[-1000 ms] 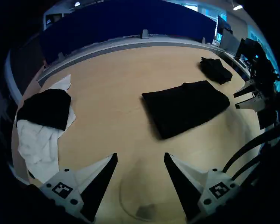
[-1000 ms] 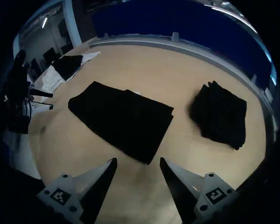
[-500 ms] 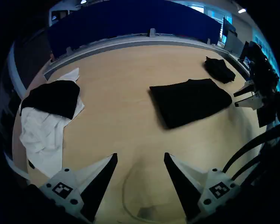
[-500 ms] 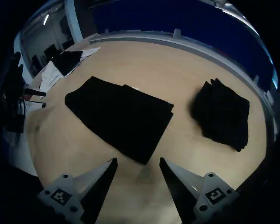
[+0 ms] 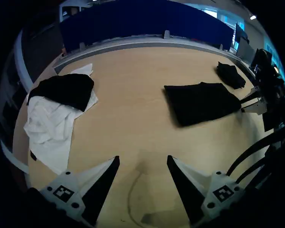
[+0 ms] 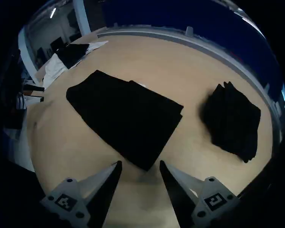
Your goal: Fold towel
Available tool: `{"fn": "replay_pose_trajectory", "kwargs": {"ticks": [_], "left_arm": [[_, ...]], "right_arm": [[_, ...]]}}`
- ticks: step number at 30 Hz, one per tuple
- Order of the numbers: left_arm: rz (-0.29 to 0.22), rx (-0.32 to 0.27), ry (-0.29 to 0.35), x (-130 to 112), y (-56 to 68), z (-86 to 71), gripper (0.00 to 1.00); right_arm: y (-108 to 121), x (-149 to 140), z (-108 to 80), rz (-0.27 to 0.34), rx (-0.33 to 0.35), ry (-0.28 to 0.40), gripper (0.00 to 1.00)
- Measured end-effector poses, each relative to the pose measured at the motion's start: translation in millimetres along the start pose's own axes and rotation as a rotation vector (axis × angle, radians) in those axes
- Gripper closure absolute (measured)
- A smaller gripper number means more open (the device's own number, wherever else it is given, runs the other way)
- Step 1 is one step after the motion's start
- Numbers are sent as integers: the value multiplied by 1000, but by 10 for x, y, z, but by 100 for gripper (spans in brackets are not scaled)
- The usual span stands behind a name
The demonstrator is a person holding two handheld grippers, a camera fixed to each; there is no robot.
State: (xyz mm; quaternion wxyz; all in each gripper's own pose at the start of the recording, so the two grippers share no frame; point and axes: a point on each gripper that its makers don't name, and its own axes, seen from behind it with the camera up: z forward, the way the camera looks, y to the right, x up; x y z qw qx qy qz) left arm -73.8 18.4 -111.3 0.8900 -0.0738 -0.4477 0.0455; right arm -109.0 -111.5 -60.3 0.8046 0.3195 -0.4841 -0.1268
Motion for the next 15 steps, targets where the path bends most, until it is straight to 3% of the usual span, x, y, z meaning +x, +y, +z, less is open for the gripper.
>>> {"fn": "replay_pose_trajectory", "kwargs": {"ticks": [2, 6, 10, 12, 15], "left_arm": [[-11, 4, 1, -10, -27, -18, 7], [-21, 11, 1, -40, -71, -50, 7], [-22, 19, -5, -79, -113, -71, 7], [-23, 21, -7, -94, -128, -77, 7], [-29, 23, -8, -106, -145, -80, 7]], "right_arm": [[-17, -24, 12, -2, 20, -13, 36], [3, -43, 56, 10, 26, -23, 46], [39, -20, 60, 24, 16, -15, 49], [38, -23, 58, 29, 19, -18, 65], [54, -55, 66, 26, 9, -25, 76]]}}
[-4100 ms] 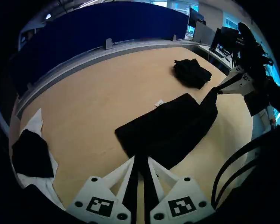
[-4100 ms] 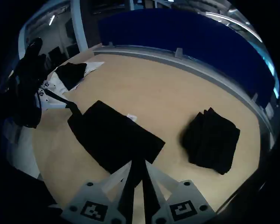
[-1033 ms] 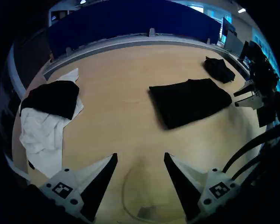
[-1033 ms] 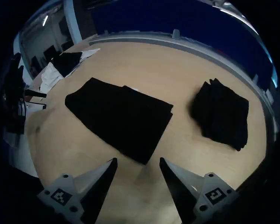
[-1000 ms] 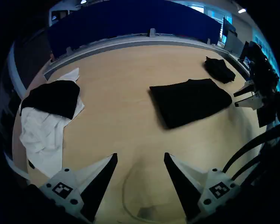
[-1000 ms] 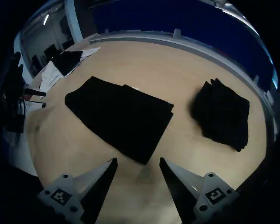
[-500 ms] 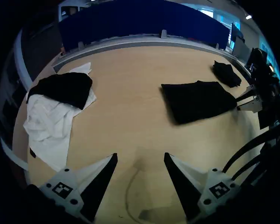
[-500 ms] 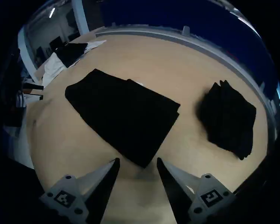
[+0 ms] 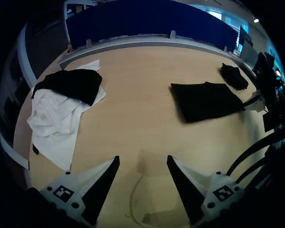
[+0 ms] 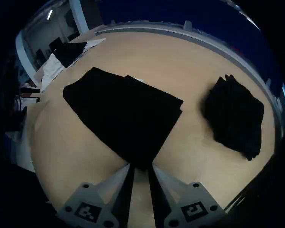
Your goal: Fold towel
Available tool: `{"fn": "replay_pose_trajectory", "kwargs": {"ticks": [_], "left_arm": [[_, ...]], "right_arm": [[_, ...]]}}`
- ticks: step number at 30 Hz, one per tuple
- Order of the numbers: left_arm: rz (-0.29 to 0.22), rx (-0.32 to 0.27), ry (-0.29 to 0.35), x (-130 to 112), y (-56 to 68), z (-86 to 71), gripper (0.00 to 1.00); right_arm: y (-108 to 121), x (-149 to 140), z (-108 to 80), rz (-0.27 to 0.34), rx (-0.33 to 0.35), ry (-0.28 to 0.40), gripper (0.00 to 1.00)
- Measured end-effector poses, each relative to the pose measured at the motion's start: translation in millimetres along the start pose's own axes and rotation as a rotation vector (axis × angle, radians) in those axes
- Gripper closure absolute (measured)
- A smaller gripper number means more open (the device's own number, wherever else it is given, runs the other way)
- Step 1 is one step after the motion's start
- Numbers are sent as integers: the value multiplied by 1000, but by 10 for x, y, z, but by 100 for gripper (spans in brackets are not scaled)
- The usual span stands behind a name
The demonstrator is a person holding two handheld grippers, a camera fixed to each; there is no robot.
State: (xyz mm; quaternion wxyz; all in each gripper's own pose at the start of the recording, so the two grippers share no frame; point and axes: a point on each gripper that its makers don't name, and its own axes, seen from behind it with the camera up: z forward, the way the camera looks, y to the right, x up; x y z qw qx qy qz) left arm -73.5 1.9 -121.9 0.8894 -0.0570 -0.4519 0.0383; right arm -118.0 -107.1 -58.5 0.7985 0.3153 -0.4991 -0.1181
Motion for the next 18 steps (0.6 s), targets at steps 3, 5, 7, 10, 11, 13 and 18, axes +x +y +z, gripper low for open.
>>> {"fn": "replay_pose_trajectory", "kwargs": {"ticks": [3, 5, 7, 10, 11, 13, 18], "left_arm": [[-4, 0, 0, -5, -12, -5, 7], [-3, 2, 0, -9, -21, -3, 7], [-1, 4, -1, -13, -33, -1, 7], [1, 6, -2, -17, -43, -2, 7], [1, 5, -2, -18, -45, -4, 7], [-2, 5, -2, -18, -46, -7, 7], [-9, -2, 0, -15, -24, -18, 7]], "right_arm": [[-4, -10, -10, -5, -3, 3, 88], [-6, -1, -25, -6, -8, 10, 93], [-11, 12, -37, -7, -11, 16, 97], [-22, 27, -49, -7, -11, 23, 98], [-27, 30, -51, -7, -10, 24, 98], [-29, 41, -58, -6, -10, 26, 98], [-28, 98, -106, 1, -13, 41, 99]]}}
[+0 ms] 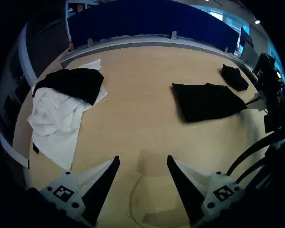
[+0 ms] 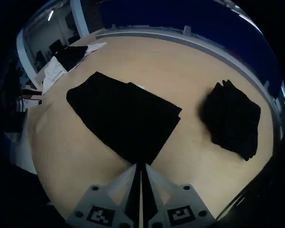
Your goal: Fold towel
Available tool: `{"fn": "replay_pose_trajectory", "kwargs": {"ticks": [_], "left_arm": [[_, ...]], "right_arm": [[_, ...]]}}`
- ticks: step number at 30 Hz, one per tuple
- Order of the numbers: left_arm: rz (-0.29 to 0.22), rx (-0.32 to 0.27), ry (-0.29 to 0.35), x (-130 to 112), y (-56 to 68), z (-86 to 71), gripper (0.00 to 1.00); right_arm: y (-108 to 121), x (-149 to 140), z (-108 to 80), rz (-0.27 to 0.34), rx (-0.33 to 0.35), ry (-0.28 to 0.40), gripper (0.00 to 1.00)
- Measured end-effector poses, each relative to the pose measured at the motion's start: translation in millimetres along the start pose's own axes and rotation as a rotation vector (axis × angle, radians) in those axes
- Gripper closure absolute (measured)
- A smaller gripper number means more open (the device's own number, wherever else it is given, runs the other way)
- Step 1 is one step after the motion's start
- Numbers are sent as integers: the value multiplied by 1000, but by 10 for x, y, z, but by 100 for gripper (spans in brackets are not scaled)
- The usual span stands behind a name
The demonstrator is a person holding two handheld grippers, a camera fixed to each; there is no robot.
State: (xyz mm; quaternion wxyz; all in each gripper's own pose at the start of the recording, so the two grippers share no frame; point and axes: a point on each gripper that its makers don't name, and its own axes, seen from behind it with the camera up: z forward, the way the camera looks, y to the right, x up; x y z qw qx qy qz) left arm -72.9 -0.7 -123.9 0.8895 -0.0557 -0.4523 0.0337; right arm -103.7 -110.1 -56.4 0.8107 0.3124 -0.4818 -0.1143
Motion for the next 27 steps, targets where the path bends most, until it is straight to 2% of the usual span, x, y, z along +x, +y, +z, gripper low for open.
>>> {"fn": "replay_pose_trajectory", "kwargs": {"ticks": [11, 18, 27], "left_arm": [[-1, -4, 4, 27, 11, -52, 7], [6, -9, 8, 54, 24, -66, 7], [8, -18, 18, 86, 47, -59, 7]], "right_arm": [[-62, 338, -256, -10, -8, 74, 99], [-146, 605, -373, -83, -13, 96, 99], [-273, 888, -348, -145, -7, 111, 99]]}}
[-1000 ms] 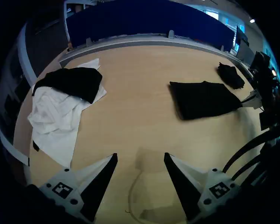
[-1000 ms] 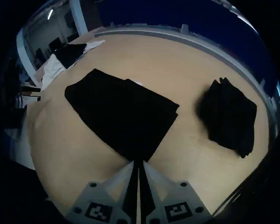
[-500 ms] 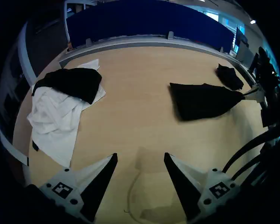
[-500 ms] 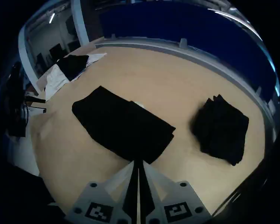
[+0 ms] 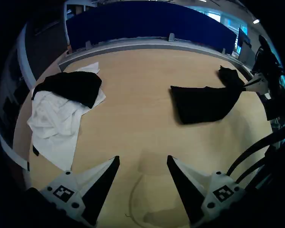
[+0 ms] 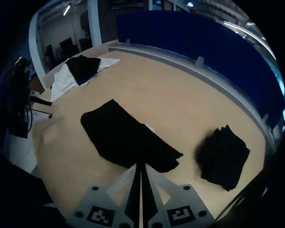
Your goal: Fold towel
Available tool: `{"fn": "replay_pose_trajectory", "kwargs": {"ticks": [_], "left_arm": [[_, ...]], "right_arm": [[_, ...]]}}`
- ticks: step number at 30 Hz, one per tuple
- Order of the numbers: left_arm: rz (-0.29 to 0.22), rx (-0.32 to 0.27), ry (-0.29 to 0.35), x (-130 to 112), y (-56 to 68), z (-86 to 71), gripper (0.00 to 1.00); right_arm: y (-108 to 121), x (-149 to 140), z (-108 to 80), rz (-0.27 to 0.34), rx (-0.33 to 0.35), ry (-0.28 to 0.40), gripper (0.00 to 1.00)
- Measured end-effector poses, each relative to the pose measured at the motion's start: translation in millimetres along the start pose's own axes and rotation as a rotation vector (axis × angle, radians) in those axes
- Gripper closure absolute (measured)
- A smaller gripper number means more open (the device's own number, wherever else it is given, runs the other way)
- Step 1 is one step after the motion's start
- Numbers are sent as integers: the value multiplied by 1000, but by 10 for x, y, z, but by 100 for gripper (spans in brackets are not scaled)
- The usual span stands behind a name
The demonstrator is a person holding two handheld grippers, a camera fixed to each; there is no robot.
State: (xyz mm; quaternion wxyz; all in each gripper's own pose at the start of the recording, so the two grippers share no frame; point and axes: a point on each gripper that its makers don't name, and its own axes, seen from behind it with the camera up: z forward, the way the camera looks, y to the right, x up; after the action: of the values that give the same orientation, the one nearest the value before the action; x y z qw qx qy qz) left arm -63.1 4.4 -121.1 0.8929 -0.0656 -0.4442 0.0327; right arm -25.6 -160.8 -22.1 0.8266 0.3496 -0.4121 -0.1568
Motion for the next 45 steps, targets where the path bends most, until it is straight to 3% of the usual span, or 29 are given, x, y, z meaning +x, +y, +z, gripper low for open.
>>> {"fn": "replay_pose_trajectory", "kwargs": {"ticks": [8, 17, 25, 35, 45], "left_arm": [[2, -4, 0, -29, 4, 9, 7], [-11, -10, 8, -27, 18, 11, 7], [-22, -12, 22, -20, -9, -10, 7], [-65, -16, 52, -21, -16, -35, 8], [-113, -22, 62, -94, -26, -3, 7]], "right_arm": [[-75, 403, 38, -88, 9, 22, 99], [-206, 606, 135, -142, 32, 20, 99], [-504, 806, 325, -220, 77, 4, 99], [-1114, 991, 894, -406, 173, -48, 99], [-1894, 920, 1529, -572, 324, -58, 99]]}}
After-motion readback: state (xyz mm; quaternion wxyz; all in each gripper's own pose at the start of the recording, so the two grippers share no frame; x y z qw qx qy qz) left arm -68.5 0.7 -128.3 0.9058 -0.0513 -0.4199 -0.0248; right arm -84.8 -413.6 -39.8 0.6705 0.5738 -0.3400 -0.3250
